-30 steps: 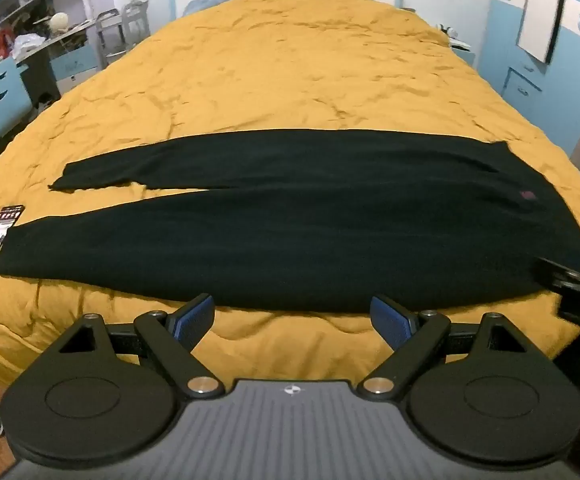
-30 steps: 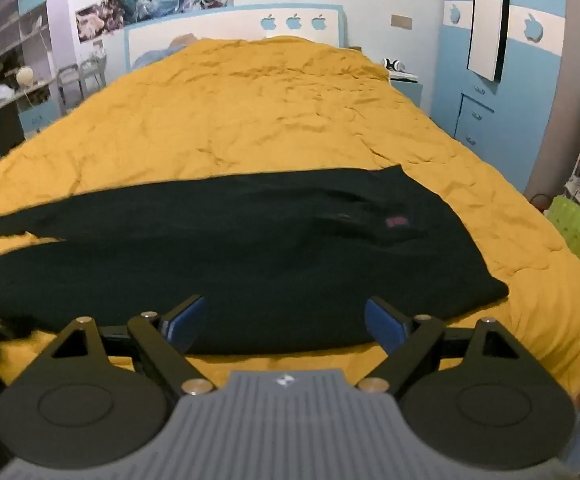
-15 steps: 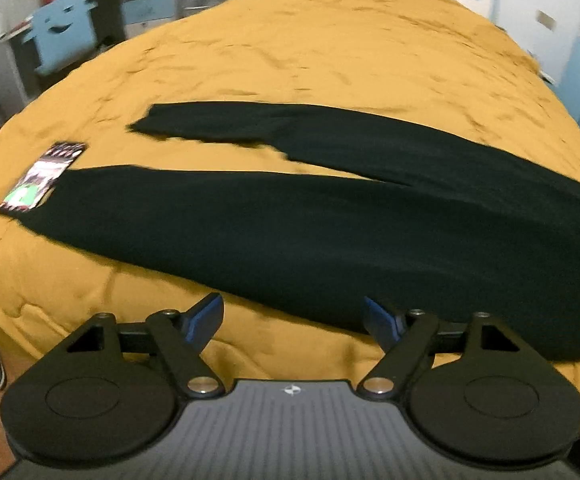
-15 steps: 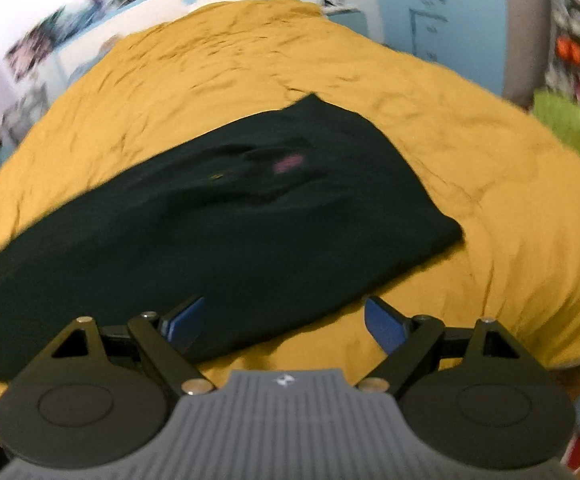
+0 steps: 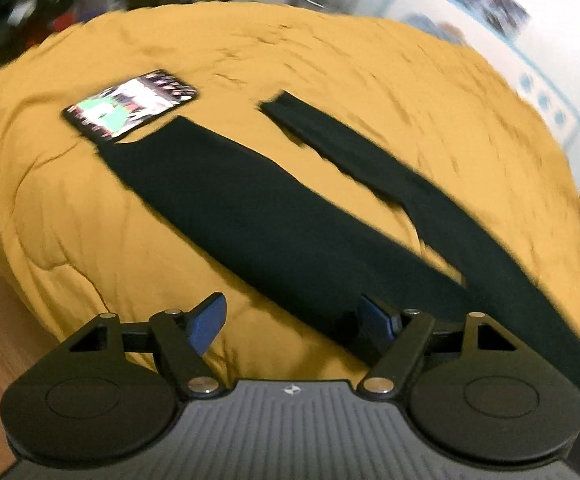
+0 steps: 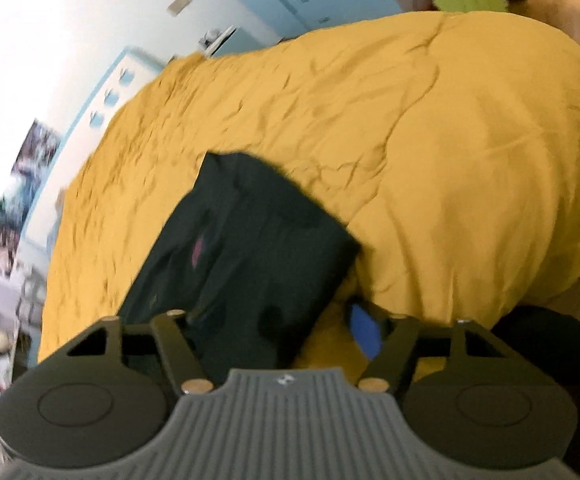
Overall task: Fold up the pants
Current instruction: 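Move both grippers toward the trouser leg hems, then grasp a trouser leg hem with each gripper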
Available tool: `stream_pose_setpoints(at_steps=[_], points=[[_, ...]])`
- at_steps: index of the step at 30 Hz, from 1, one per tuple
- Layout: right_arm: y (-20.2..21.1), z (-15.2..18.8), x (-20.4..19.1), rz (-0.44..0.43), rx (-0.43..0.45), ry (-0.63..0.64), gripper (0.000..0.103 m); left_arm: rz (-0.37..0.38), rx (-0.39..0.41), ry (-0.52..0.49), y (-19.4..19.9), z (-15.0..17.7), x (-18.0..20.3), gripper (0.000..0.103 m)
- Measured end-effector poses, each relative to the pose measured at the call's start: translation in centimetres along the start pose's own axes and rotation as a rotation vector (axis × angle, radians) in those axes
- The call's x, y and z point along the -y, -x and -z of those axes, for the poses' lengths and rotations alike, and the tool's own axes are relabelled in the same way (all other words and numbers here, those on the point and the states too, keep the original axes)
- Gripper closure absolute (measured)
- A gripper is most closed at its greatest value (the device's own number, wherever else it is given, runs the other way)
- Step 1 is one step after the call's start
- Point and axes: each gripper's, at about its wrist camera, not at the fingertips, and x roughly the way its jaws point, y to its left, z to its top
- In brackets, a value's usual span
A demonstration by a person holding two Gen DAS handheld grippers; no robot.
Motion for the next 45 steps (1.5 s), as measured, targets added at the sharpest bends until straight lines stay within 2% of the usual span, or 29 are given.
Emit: stream_pose_setpoints(at_steps=[2,5,8,10,12,16,18,19,20,21,22,23,25,29,32,37,45], points=[[0.0,0.0,0.0,0.012,0.011,0.002,0.055,0.029,0.015,0.057,0.1,-0.9,-1.2,0.015],[-0.1,-0.4,1.1,-0.003,0.015,-0.037,0.063,0.04,0.046,0.102,-0.3,-2.1,-2.5,0.015],[0.0,-0.5,2.0,-0.029,0.015,-0.075,0.063,0.046,0.04,0.165,-1.7,-3.1,-4.0,0.015],[0.0,-0.6,2.2,-0.044,0.012,-0.08,0.063,0.063,0.061,0.245,-2.5,-3.3,-5.3,0.015],[-0.1,-0.6,2.5,-0.058,0.005,-0.096,0.064,0.108,0.05,0.335,-3.4,-3.4,-6.7,0.015],[0.2,-0.6,3.3,-0.071,-0.003,-0.165,0.073,0.147,0.055,0.442,-3.8,-3.5,-8.2,0.015],[0.4,-0.4,3.4,-0.067,-0.003,-0.172,0.084,0.158,0.063,0.448,-4.0,-3.9,-8.5,0.015],[0.4,-0.4,3.5,-0.068,-0.005,-0.176,0.091,0.163,0.073,0.45,-4.1,-4.2,-8.6,0.027],[0.8,-0.4,3.8,-0.075,-0.006,-0.184,0.096,0.154,0.084,0.458,-4.1,-4.5,-8.7,0.051],[0.5,-0.5,3.8,-0.082,-0.006,-0.192,0.096,0.134,0.083,0.46,-3.8,-4.6,-8.7,0.065],[0.8,-0.5,3.7,-0.091,-0.003,-0.195,0.099,0.103,0.072,0.46,-3.7,-5.0,-8.6,0.086],[1.0,-0.6,3.5,-0.1,0.001,-0.189,0.099,0.066,0.06,0.464,-3.6,-5.3,-8.5,0.093],[1.7,-0.8,3.0,-0.115,0.016,-0.165,0.1,0.047,0.055,0.469,-3.2,-5.5,-8.4,0.098],[2.4,-1.5,2.2,-0.138,0.018,-0.159,0.1,0.057,0.076,0.405,-2.3,-6.5,-7.2,0.1],[2.6,-2.1,2.0,-0.154,0.013,-0.18,0.1,0.069,0.07,0.405,-1.9,-7.3,-6.7,0.1],[2.3,-3.2,1.0,-0.167,-0.014,-0.207,0.1,0.048,0.041,0.413,-2.0,-8.6,-6.2,0.1],[-0.3,-6.1,-2.0,-0.196,-0.051,-0.228,0.1,0.041,0.044,0.369,-4.1,-12.7,-2.7,0.1]])
